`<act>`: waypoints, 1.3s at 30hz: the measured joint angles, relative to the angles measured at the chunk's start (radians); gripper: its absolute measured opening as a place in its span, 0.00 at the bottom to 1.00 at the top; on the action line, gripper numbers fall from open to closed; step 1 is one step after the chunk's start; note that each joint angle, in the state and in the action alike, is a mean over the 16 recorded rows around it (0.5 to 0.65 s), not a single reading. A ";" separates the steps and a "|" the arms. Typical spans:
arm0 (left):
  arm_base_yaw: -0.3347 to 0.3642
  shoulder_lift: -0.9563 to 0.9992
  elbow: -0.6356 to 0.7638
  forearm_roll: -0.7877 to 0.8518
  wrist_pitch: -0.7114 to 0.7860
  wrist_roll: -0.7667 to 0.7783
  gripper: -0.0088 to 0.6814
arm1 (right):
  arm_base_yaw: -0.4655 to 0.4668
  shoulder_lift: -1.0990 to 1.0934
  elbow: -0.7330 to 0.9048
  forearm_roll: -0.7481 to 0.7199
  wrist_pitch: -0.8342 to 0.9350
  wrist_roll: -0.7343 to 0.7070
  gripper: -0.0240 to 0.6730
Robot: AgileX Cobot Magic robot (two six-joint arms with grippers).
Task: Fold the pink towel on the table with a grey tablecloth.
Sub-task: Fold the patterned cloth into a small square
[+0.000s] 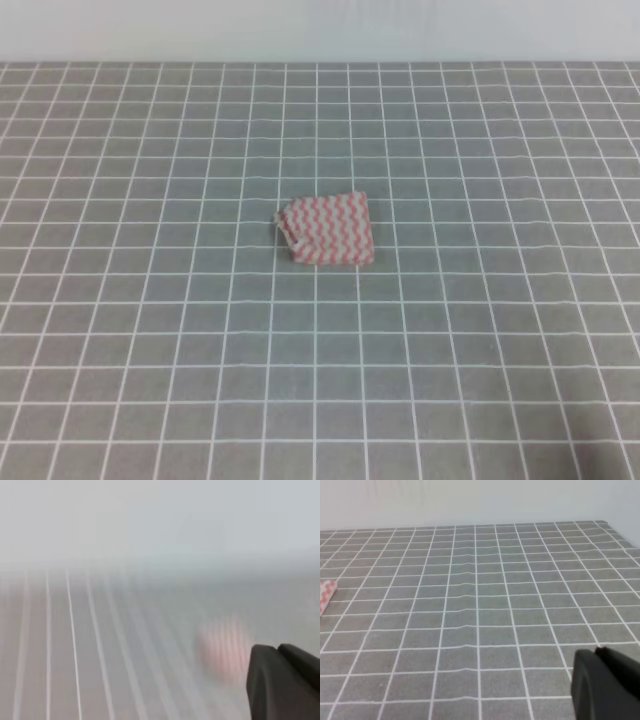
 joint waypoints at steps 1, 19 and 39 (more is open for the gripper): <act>0.013 -0.006 0.021 0.000 -0.078 0.001 0.01 | 0.000 -0.001 0.002 0.000 -0.002 0.000 0.01; 0.259 -0.068 0.512 -0.042 -0.581 0.014 0.01 | 0.000 0.001 0.000 0.000 -0.003 0.000 0.01; 0.265 -0.062 0.541 -0.050 -0.362 0.063 0.01 | -0.001 0.004 -0.005 0.002 0.001 0.000 0.01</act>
